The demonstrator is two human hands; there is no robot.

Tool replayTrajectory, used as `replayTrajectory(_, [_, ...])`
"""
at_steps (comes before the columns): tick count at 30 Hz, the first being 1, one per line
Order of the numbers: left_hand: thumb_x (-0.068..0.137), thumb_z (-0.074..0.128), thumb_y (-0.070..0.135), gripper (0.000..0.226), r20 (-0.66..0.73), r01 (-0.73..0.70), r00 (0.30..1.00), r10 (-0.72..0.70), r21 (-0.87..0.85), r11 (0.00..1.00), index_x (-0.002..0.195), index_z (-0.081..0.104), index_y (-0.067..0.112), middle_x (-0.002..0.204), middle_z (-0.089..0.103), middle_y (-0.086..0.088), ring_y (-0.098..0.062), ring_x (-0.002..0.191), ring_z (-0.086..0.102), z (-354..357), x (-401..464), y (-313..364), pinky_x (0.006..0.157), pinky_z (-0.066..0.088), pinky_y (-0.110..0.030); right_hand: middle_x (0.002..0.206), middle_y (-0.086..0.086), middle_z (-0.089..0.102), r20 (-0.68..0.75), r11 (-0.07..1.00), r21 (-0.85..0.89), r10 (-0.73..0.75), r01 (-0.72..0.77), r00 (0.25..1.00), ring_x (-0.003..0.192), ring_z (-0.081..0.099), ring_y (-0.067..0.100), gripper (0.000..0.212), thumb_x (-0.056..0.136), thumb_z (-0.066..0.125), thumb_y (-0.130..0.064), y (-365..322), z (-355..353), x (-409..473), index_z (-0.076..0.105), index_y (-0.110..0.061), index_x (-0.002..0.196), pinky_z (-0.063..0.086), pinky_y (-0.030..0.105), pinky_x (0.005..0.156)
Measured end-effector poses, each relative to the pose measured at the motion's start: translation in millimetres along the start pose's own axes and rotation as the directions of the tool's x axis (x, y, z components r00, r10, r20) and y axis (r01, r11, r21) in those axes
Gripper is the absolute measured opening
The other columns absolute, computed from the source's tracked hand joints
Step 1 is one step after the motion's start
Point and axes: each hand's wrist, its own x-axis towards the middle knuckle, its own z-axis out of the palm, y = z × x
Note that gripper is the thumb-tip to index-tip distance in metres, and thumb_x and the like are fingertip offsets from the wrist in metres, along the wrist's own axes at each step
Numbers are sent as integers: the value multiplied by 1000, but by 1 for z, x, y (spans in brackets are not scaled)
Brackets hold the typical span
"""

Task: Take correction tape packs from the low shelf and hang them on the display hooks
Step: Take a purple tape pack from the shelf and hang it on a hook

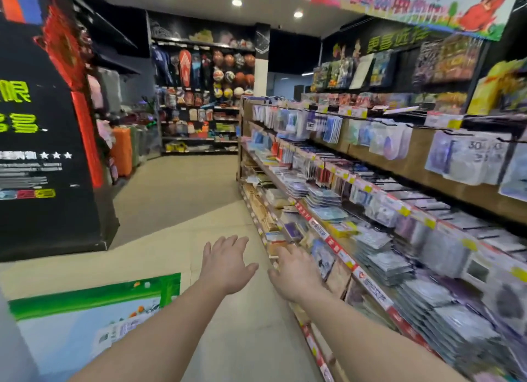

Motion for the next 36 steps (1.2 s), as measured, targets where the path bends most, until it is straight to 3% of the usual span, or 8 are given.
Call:
replayTrajectory(10, [93, 46, 59, 68, 15, -86, 996, 86, 34, 996, 152, 31, 29, 157, 34, 8, -18, 146, 27, 46, 213, -45, 118, 19, -42, 147, 4, 42, -21, 988, 77, 139, -137, 990, 138, 31, 26, 54, 97, 42, -48, 13, 34, 206, 38, -28, 147, 23, 43, 115])
replayTrajectory(22, [93, 48, 59, 69, 15, -6, 1000, 6, 34, 999, 152, 32, 27, 157, 36, 6, -20, 146, 30, 101, 505, -66, 118, 23, -41, 145, 10, 44, 63, 984, 72, 158, -162, 985, 136, 35, 30, 53, 97, 43, -44, 86, 58, 493, 39, -23, 145, 30, 43, 113])
replayTrajectory(28, [91, 52, 59, 69, 42, -92, 995, 91, 11, 996, 149, 37, 26, 153, 43, 3, -21, 142, 36, 135, 631, -33, 114, 29, -41, 144, 7, 47, 34, 978, 75, 193, -195, 981, 133, 40, 30, 47, 98, 46, -42, 136, 59, 593, 44, -24, 141, 33, 40, 109])
replayTrajectory(36, [87, 49, 63, 68, 226, -297, 929, 294, -24, 955, 141, 45, 21, 144, 51, -4, -26, 136, 43, 220, 806, 0, 112, 32, -44, 143, 7, 46, 45, 920, 98, 377, -380, 925, 132, 40, 30, 52, 98, 43, -45, 202, 114, 724, 39, -21, 144, 36, 42, 108])
